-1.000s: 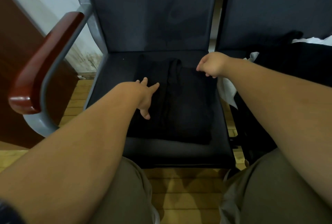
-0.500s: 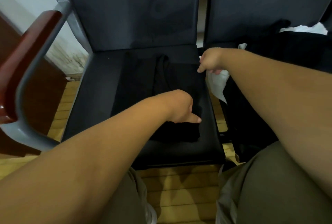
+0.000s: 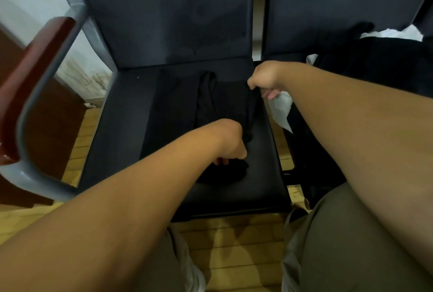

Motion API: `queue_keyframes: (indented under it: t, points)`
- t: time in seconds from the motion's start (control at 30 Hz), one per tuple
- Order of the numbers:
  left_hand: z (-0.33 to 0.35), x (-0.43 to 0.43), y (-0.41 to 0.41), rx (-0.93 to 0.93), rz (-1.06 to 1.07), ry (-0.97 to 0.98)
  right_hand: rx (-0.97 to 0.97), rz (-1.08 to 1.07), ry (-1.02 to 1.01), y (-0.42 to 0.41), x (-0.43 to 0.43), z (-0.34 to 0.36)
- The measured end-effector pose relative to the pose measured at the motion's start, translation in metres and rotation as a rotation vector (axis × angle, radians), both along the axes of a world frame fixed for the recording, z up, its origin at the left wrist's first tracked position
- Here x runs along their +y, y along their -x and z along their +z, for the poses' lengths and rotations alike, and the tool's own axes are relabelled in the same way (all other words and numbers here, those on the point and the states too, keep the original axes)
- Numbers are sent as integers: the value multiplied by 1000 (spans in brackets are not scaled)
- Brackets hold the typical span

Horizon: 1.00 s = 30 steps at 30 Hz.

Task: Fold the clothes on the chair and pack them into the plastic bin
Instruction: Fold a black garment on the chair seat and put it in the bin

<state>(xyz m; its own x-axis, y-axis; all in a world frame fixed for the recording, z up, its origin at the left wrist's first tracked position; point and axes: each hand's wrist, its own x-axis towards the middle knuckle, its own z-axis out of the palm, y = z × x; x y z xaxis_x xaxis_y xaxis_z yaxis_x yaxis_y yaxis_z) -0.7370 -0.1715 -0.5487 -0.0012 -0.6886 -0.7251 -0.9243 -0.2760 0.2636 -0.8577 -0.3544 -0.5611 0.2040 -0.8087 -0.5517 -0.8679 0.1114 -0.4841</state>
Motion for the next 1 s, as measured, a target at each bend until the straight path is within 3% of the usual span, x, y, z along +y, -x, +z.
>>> queue_keyframes:
  t: [0.17,0.3,0.5,0.67,1.0]
  points:
    - [26,11,-34,183,213,76,-376,-202,-61,-19,8,12]
    - [42,25,-67,232,303,108,-553,-189,13,-49,17,20]
    - [53,45,-111,381,536,216,-569,-132,131,-104,33,27]
    - [58,64,-139,217,283,214,-609,-141,141,-147,43,28]
    - [30,75,-179,228,388,54,-610,-81,98,-200,49,8]
